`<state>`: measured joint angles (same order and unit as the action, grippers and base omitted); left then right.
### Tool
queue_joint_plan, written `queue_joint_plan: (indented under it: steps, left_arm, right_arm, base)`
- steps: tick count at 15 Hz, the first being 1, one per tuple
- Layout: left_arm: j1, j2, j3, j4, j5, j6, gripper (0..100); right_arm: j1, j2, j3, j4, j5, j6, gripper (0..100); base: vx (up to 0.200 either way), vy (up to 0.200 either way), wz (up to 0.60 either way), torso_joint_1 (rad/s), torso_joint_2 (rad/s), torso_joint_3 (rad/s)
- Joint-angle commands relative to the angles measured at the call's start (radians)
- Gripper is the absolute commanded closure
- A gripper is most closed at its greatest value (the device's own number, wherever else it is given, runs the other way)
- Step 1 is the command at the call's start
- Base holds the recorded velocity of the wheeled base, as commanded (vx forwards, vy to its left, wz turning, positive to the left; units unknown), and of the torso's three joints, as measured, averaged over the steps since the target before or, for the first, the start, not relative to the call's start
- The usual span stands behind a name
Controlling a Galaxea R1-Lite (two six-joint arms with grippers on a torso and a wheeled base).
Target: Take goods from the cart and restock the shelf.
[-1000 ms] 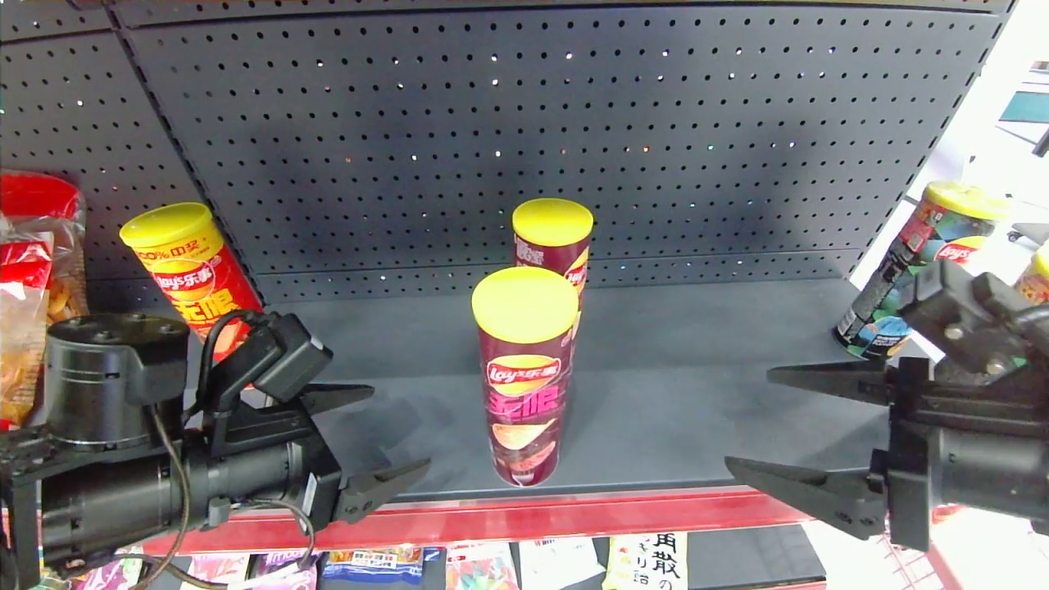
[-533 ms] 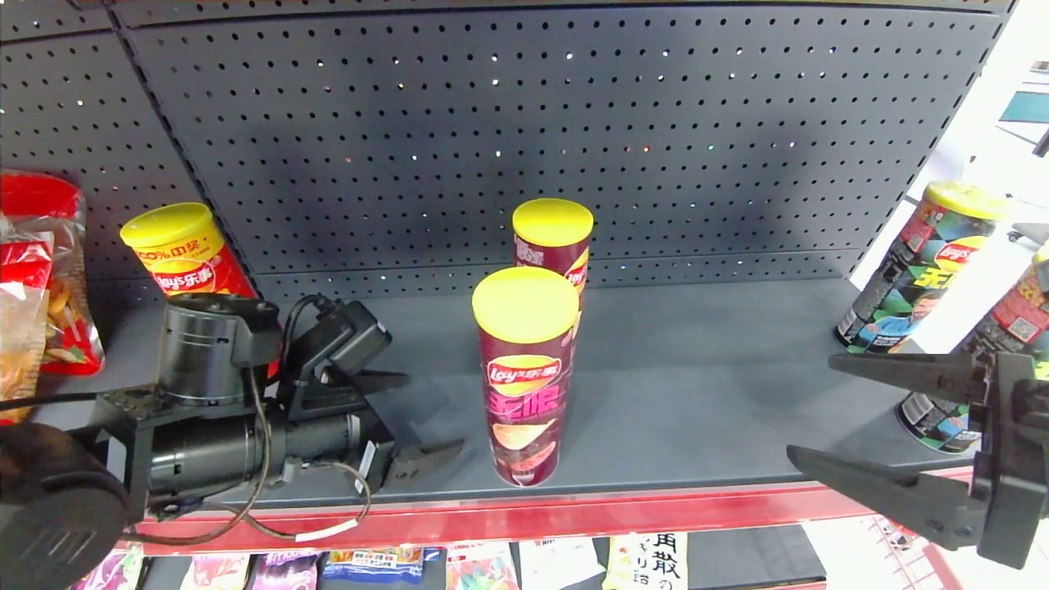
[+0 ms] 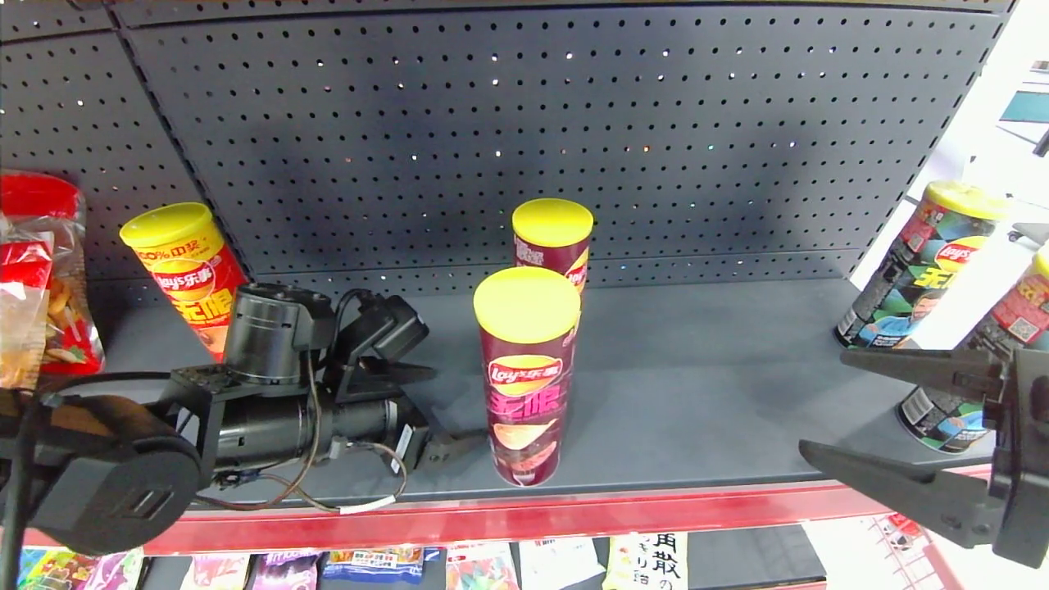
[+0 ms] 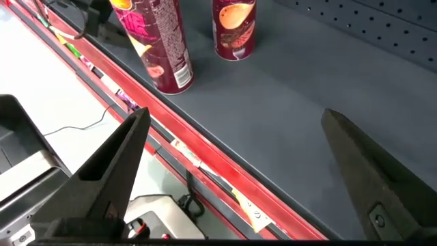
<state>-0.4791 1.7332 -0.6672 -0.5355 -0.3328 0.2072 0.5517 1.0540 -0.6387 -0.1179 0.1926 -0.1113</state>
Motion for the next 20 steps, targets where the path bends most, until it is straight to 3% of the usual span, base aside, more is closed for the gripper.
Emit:
queue_joint_plan:
  steps: [1,20]
  left_arm:
    - [-0.006,0.026,-0.015,-0.001,0.000,0.000,0]
    - [-0.021,0.045,-0.028,-0.001,0.001,-0.002,0]
  right_arm:
    - [-0.001,0.003,0.001,0.000,0.001,-0.001,0]
    - [-0.003,0.001,0.004,0.000,0.001,0.001,0]
  base:
    - [0.000,0.000,0.00,0.000,0.00,0.000]
    - [0.000,0.000,0.00,0.000,0.00,0.000]
